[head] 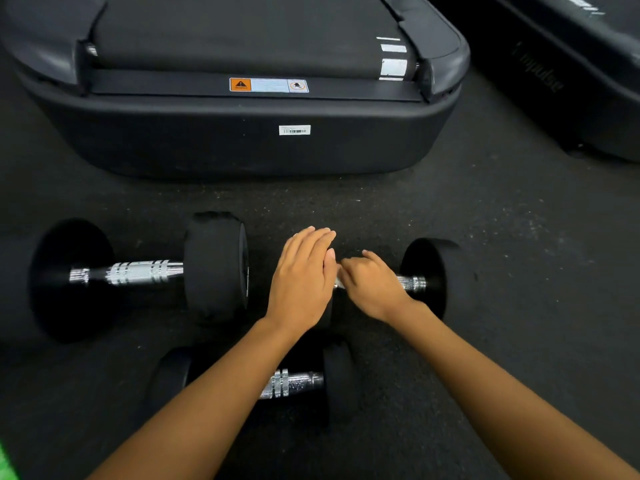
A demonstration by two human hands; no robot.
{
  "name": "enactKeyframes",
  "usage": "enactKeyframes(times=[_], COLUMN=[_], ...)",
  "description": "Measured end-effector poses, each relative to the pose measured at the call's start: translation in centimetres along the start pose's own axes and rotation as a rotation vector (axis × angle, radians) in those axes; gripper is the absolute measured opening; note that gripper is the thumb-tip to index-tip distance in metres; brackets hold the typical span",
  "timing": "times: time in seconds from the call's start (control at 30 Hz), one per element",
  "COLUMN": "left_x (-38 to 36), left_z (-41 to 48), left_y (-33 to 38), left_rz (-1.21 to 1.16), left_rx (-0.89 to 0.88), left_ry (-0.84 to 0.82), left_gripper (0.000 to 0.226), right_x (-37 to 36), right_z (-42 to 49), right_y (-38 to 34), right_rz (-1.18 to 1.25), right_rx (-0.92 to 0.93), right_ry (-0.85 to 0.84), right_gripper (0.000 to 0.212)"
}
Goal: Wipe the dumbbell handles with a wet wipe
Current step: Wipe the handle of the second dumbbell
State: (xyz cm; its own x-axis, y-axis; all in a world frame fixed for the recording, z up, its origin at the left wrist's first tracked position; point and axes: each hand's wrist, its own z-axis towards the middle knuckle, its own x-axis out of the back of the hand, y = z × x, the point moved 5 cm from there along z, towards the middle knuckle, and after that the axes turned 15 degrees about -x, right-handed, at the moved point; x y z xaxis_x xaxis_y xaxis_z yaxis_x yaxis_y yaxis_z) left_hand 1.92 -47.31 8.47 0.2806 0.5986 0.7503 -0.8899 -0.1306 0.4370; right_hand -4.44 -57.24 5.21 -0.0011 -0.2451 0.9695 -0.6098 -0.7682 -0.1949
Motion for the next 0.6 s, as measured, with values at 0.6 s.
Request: enactKeyframes(times=[0.6], left_x=[0.0], left_z=[0.1], left_y=[-0.2], left_rz=[0.000], left_rx=[0.013], left_ry=[-0.005], left_gripper=[0.048], right_x=[-0.1], right_z=[1.3], right_y=[-0.1], right_rz=[0.199], right_rx=[-0.048], right_ry=[-0.330], right_gripper=[0.031])
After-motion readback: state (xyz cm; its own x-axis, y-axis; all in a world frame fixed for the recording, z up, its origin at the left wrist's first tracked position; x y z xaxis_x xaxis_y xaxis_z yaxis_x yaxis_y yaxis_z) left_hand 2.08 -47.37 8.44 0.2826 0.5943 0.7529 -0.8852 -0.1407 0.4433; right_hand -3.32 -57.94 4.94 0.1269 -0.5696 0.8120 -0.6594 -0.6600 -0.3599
